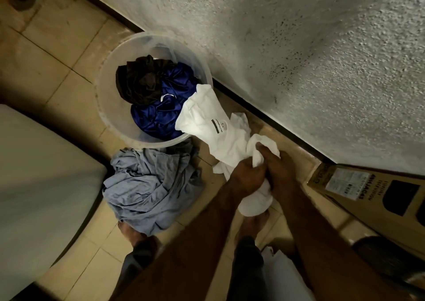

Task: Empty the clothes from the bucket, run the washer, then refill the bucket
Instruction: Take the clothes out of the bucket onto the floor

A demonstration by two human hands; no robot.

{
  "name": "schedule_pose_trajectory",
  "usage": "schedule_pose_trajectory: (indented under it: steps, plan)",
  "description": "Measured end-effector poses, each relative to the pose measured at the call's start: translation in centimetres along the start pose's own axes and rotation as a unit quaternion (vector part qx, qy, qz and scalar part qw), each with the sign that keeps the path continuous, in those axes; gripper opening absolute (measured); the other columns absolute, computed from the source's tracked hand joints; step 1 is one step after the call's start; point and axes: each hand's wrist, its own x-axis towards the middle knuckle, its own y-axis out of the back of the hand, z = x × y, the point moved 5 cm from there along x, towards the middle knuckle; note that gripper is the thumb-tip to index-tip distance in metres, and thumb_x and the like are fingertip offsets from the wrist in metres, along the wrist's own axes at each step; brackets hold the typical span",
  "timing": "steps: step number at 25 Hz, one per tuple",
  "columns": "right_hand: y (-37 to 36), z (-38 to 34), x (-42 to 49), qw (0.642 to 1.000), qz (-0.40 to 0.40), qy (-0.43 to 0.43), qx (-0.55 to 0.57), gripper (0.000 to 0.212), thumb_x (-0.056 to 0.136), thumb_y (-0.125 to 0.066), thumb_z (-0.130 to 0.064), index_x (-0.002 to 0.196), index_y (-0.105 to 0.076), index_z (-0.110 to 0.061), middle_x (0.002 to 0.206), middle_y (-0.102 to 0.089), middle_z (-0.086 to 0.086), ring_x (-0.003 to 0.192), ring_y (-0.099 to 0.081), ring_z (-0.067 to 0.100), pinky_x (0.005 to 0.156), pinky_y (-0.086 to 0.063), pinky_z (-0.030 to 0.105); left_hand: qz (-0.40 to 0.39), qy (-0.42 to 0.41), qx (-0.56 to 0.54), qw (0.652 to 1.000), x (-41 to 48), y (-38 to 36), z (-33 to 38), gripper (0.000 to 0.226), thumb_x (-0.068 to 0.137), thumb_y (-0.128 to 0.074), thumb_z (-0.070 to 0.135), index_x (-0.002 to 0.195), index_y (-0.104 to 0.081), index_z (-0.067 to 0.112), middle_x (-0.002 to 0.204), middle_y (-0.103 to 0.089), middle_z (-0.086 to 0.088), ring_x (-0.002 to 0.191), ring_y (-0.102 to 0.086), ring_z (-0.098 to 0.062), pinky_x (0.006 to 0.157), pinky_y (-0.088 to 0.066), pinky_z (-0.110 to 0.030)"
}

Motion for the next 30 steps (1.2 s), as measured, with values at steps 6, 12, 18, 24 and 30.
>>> schedule_pose_trajectory:
  steps: [6,12,18,24,30]
  plan:
    - [6.5,3.2,-1.2,0.99,0.135,0.004,-0.026,0.022,0.069,-0.077,-0.041,0.089,-0.073,-0.031,0.098,-0.075,0.003,0.092,-0.072,0.031,0.087,-0.06,0.053,-0.171,0.047,0.068,0.982,-1.7,-5.2,-0.9,0.04,0.097,-0.053,0.0,0.137,-0.052,-0.004,0.14,-0.054,-0.024,0.128,-0.052,-0.034,0.108,-0.046,-0.036]
    - [7.7,4.5,-3.2,0.991,0.136,0.01,-0.002,0.016,0.074,-0.07,-0.028,0.088,-0.073,-0.021,0.094,-0.074,0.01,0.089,-0.071,0.031,0.083,-0.059,0.045,-0.172,0.022,0.08,0.982,-2.1,-6.2,-3.0,0.032,0.084,-0.055,-0.017,0.114,-0.065,-0.009,0.093,-0.068,-0.015,0.08,-0.067,-0.011,0.073,-0.057,-0.024]
    - [2.8,2.5,-0.6,0.995,0.099,0.023,-0.019,0.012,0.082,-0.067,-0.023,0.088,-0.072,-0.014,0.091,-0.075,0.01,0.088,-0.073,0.032,0.081,-0.061,0.045,-0.033,-0.022,0.059,0.997,-0.3,-2.4,-1.6,0.03,0.087,-0.059,0.002,0.116,-0.065,-0.004,0.103,-0.07,-0.013,0.102,-0.067,-0.035,0.079,-0.054,-0.028]
    - [1.5,1.9,1.3,0.993,0.115,-0.001,-0.006,0.027,0.079,-0.068,-0.027,0.105,-0.073,-0.019,0.104,-0.075,0.004,0.093,-0.071,0.026,0.084,-0.061,0.045,0.092,-0.022,0.095,0.991,0.6,0.2,-1.4,0.066,0.081,-0.077,0.029,0.139,-0.049,0.014,0.138,-0.055,-0.009,0.126,-0.055,-0.027,0.103,-0.049,-0.035]
    - [0.0,1.8,2.3,0.979,0.108,0.007,-0.173,0.037,0.097,-0.062,-0.019,0.129,-0.063,-0.001,0.135,-0.062,0.019,0.122,-0.059,0.039,0.102,-0.047,0.043,0.112,0.009,0.074,0.991,1.9,3.0,-2.3,0.061,0.087,-0.075,0.024,0.14,-0.048,0.013,0.146,-0.047,-0.008,0.134,-0.046,-0.026,0.112,-0.04,-0.038]
